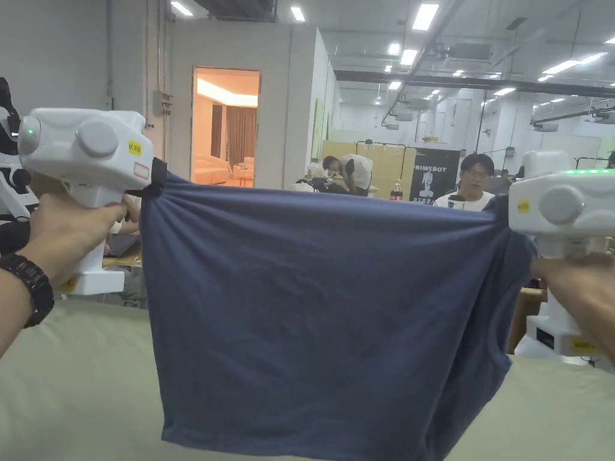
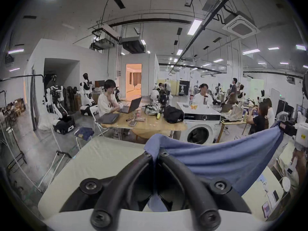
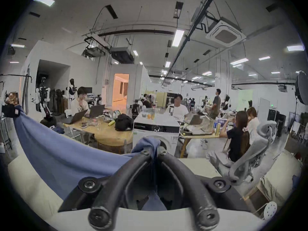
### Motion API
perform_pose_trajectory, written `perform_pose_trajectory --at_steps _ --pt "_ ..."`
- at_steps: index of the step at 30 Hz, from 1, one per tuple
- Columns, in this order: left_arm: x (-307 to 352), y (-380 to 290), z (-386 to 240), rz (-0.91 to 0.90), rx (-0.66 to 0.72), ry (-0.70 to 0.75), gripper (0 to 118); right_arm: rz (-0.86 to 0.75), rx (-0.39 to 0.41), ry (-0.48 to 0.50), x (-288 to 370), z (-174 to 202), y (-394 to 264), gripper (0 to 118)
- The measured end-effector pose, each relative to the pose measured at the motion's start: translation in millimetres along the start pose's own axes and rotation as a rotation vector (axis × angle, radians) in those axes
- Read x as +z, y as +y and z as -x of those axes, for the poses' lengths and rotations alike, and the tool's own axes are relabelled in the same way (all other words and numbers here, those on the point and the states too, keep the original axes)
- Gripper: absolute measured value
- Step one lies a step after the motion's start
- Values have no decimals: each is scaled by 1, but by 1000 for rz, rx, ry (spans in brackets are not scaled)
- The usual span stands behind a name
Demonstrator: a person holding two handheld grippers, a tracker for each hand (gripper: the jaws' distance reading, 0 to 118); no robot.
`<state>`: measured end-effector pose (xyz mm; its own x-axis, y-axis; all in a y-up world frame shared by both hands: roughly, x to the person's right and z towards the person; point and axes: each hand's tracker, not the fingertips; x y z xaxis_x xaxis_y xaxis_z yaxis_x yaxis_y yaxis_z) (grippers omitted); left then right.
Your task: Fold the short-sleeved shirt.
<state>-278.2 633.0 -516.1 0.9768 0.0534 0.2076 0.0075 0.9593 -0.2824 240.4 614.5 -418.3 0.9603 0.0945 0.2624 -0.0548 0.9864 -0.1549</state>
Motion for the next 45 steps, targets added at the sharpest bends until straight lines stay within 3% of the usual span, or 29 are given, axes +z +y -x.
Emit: perform_pose_trajectory --at_steps 9,19,25,28,31,45 --pt "13 -27 0 -5 -19 4 0 -29 30 -10 17 2 -20 0" --pt "35 -176 -1 152 -12 -54 0 153 39 -10 70 -5 -158 0" --pt "92 -237 -2 160 28 -98 0 203 33 -20 123 -8 -201 0" --pt "120 -260 1 162 43 -98 0 224 84 -8 152 -1 -215 0" --pt "143 -288 6 184 73 -95 0 261 82 19 178 3 -236 0" --pt "160 -450 20 527 147 -95 0 563 26 82 231 25 -390 0"
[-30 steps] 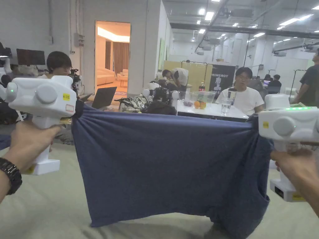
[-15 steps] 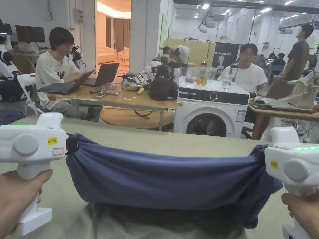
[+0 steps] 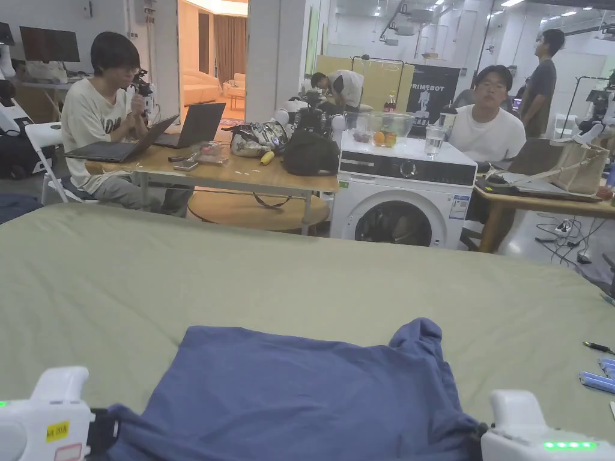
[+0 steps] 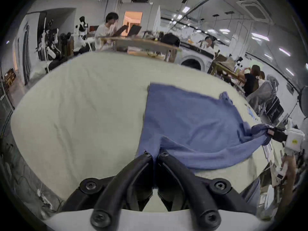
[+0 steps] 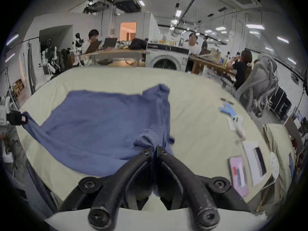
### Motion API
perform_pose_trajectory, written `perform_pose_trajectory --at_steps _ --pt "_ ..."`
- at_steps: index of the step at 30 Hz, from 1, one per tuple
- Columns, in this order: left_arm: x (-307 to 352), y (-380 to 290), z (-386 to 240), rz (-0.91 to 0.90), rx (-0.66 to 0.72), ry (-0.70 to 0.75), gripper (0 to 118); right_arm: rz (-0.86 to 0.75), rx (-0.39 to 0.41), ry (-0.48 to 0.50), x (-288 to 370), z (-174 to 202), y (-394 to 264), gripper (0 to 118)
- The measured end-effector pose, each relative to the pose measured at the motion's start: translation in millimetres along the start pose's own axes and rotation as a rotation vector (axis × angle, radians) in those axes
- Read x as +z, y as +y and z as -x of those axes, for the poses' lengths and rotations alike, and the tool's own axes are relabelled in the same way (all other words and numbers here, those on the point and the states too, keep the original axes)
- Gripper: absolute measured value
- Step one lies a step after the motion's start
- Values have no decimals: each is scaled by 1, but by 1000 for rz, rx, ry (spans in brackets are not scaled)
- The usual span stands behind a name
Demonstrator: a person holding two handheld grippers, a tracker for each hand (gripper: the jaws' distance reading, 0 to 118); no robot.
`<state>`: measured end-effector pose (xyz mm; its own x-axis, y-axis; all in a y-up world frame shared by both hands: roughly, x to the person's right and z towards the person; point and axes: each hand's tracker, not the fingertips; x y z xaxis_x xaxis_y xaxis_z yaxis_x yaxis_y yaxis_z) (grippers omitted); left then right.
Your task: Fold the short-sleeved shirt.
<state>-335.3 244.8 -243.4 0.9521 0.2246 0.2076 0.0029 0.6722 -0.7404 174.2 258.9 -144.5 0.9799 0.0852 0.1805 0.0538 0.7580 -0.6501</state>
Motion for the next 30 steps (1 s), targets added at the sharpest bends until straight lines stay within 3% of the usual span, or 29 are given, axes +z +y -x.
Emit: perform_pose_trajectory --at_steps 7,8,10,11,12,17,19,20,22,24,30 --pt "-33 -25 8 58 36 29 0 45 -4 -20 -24 3 -26 4" --pt "-33 -24 8 59 46 34 0 45 -4 -19 -25 3 -27 8" --pt "-32 -19 7 47 54 35 23 22 -27 -6 -20 2 -23 32" --pt "-28 -19 3 38 56 34 29 -2 -51 0 -17 2 -21 46" --pt "-25 -15 1 16 55 27 34 -35 -73 0 -12 3 -18 52" --pt "-5 -5 -34 -209 -55 19 37 -211 -93 -15 2 15 3 52" --pt "-1 -4 -52 -279 -103 33 37 -274 -94 -18 1 24 9 50" --pt "-1 -5 -60 -315 -127 44 37 -297 -94 -16 0 29 10 44" --pt "-2 -5 -76 -373 -162 81 25 -325 -98 -30 -2 42 15 3" --pt "-8 -6 -86 -393 -184 94 0 -346 -94 -28 -6 52 17 0" --pt "-27 4 -88 -348 -129 95 0 -317 -108 15 -28 66 22 0"
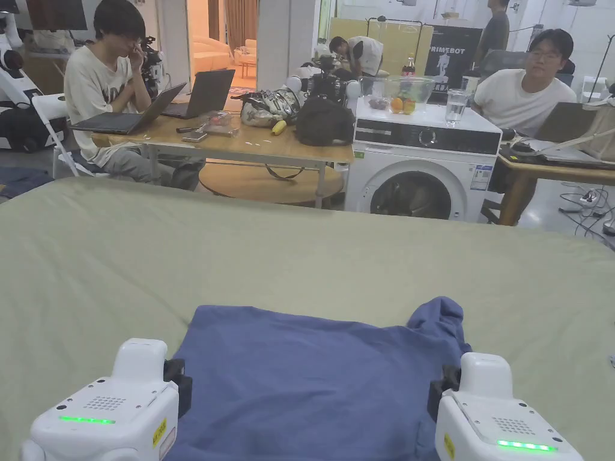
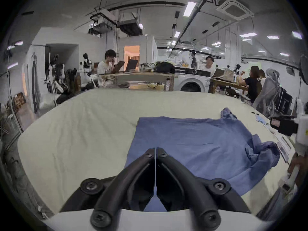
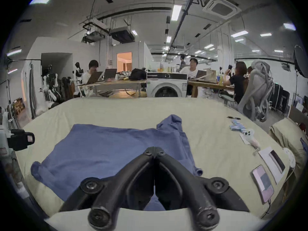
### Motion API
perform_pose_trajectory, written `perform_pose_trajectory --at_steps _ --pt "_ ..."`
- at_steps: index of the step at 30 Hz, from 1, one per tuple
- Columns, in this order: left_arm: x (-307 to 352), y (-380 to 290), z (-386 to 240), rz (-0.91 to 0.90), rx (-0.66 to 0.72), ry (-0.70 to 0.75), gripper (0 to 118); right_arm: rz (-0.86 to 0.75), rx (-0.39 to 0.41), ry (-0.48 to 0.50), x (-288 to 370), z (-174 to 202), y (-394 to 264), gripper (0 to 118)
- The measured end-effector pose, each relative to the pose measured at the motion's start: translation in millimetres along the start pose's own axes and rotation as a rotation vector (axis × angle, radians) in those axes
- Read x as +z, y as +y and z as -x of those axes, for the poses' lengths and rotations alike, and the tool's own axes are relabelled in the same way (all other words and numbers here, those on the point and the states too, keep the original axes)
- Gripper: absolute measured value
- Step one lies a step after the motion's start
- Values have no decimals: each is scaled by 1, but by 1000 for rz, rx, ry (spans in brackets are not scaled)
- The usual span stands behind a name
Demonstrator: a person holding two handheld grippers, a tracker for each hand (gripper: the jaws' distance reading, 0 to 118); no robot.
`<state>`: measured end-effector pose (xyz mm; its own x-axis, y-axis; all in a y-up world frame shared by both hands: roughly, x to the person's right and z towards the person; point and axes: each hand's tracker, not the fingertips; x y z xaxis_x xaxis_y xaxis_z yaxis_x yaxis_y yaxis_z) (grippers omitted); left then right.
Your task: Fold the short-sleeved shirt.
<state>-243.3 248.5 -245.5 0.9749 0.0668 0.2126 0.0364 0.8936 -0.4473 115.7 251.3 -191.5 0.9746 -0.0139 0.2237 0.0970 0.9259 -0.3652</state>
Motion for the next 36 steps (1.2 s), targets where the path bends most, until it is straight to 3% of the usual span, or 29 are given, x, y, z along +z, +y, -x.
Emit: perform_pose_trajectory --at_steps 5,12,13,16,18,23,26,29,31,33,36 --pt "-56 35 31 129 49 -8 0 63 -20 25 -26 -3 6 0" --pt "-186 107 73 335 115 -53 0 122 -8 31 -60 -7 21 0" --pt "-201 115 74 375 111 -57 3 129 -7 29 -65 -8 22 0" --pt "-251 129 76 490 100 -88 39 149 3 28 -76 -11 24 0" --pt "-278 130 77 541 105 -86 52 162 10 21 -82 -14 24 0" --pt "-316 121 69 578 127 -42 61 183 4 6 -86 -27 24 0" --pt "-329 104 53 664 54 -10 61 203 10 -8 -87 -37 23 0" --pt "-319 100 33 584 -91 36 60 219 -3 -23 -87 -52 26 0" --pt "-310 98 27 588 -66 31 40 237 -6 -38 -92 -64 31 0" --pt "-304 104 27 588 -82 1 0 256 -1 -58 -99 -77 38 0" --pt "-280 111 29 508 -86 -7 0 289 -13 -68 -116 -100 50 0"
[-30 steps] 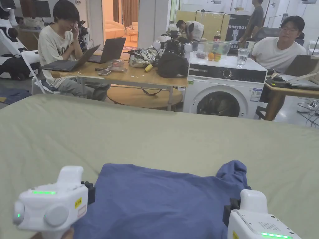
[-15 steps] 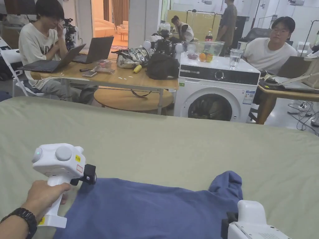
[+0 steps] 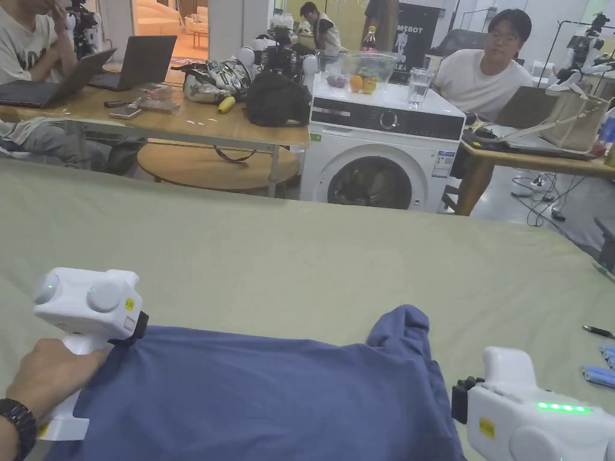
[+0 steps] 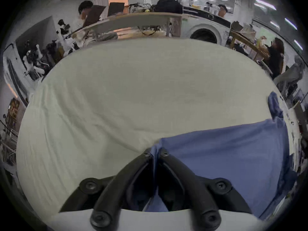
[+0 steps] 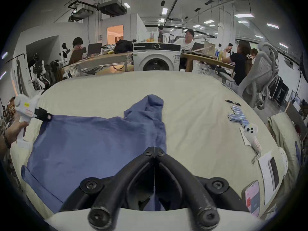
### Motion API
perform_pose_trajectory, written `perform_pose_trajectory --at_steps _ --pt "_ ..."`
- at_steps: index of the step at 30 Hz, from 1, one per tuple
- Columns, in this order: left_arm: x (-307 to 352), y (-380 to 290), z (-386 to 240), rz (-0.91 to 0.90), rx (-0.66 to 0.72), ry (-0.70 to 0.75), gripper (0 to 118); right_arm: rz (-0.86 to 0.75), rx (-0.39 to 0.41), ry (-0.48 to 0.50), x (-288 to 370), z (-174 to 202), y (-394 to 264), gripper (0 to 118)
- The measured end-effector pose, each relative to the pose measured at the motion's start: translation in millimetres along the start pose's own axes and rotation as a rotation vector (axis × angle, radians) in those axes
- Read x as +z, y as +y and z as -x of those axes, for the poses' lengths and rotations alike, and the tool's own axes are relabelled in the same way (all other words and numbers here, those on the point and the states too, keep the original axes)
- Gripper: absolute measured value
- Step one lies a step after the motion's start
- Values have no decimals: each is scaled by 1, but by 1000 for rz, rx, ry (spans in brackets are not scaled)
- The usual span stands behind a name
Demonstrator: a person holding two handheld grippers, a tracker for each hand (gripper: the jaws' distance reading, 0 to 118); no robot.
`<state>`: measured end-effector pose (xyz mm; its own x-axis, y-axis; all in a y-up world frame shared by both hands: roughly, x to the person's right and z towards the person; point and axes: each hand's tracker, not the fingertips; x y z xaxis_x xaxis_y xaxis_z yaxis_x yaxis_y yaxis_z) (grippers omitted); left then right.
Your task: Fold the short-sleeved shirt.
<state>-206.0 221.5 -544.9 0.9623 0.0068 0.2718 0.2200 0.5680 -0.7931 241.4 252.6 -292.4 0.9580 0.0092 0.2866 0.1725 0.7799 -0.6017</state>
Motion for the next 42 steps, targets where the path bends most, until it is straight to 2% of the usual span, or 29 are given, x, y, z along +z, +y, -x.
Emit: perform_pose_trajectory --at_steps 2,3,4,5,9,11,14,17,20,22,23,24,27,29,31,35,42 --pt "14 -1 9 -25 17 -8 0 44 -7 1 -16 -14 12 17" --pt "22 -4 12 -43 30 -16 0 54 -9 2 -24 -19 17 33" --pt "29 -7 14 -53 36 -14 0 77 -7 1 -35 -25 23 43" --pt "32 -6 20 -63 45 -7 0 95 0 -1 -46 -29 28 50" --pt "44 -15 23 -79 25 -9 0 206 10 29 -94 -37 43 52" --pt "49 -18 23 -134 -25 42 0 244 -26 54 -118 -38 46 52" --pt "50 -23 23 -118 2 23 0 317 -60 76 -146 -36 46 52" --pt "49 -25 24 -117 10 25 0 387 -60 105 -163 -30 41 50" --pt "49 -27 24 -91 22 12 0 343 12 25 -162 -15 36 47" --pt "48 -28 22 -80 26 5 0 333 46 18 -160 -6 34 32" --pt "48 -28 22 -80 27 5 0 323 76 -3 -161 -5 35 13" --pt "48 -29 21 -82 31 1 0 316 100 -19 -160 -6 35 0" --pt "53 -28 22 -84 45 -12 0 275 2 44 -149 -22 39 0" --pt "62 -26 23 -106 47 -16 0 192 -29 35 -130 -27 48 0" --pt "74 -20 28 -127 60 -31 0 114 -12 24 -109 -35 60 0" --pt "109 -7 33 -198 63 -44 0 10 -28 23 -63 -50 89 0" --pt "185 11 41 -332 66 -33 0 -155 -11 -6 18 -57 133 0"
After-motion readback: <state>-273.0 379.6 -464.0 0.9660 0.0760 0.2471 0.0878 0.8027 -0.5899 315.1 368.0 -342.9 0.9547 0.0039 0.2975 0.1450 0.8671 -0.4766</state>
